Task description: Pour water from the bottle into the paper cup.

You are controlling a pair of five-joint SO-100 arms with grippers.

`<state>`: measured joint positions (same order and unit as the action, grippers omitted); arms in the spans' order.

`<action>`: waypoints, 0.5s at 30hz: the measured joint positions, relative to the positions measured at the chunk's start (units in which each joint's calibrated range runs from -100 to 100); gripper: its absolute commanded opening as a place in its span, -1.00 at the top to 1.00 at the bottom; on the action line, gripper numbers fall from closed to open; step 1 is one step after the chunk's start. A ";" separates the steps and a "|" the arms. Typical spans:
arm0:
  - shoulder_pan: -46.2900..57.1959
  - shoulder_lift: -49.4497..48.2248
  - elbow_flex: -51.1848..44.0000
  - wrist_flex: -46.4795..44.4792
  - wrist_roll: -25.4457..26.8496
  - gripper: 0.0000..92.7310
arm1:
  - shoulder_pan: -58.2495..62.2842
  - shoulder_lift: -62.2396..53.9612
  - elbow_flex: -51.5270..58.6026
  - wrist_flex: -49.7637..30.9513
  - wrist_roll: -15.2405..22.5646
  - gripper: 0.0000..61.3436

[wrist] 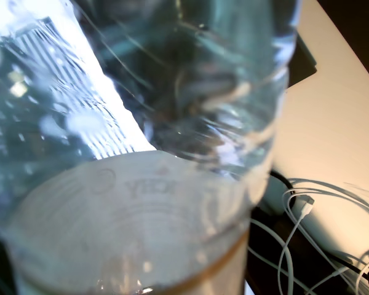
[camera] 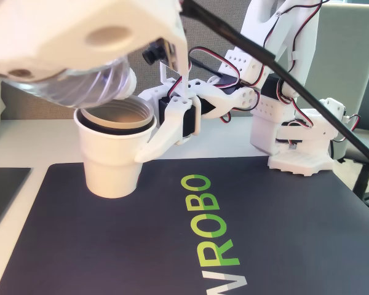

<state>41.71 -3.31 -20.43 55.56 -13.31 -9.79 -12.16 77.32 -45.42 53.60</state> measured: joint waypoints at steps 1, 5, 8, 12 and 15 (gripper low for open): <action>0.00 0.00 0.00 0.00 0.00 1.00 | 0.00 0.00 0.00 0.00 -0.20 0.99; 0.00 0.00 0.00 0.00 0.00 1.00 | 0.00 0.00 0.00 0.00 -0.24 0.99; 0.00 0.00 0.00 0.00 0.00 1.00 | 0.00 0.00 0.00 0.00 -0.24 0.99; 0.00 0.00 0.00 0.00 0.00 1.00 | 0.00 0.00 0.00 0.00 -0.24 0.99; 0.00 0.00 0.00 0.00 0.00 1.00 | 0.00 0.00 0.00 0.00 -0.24 0.99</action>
<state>41.71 -3.31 -20.43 55.56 -13.31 -9.79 -12.16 77.32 -45.42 53.36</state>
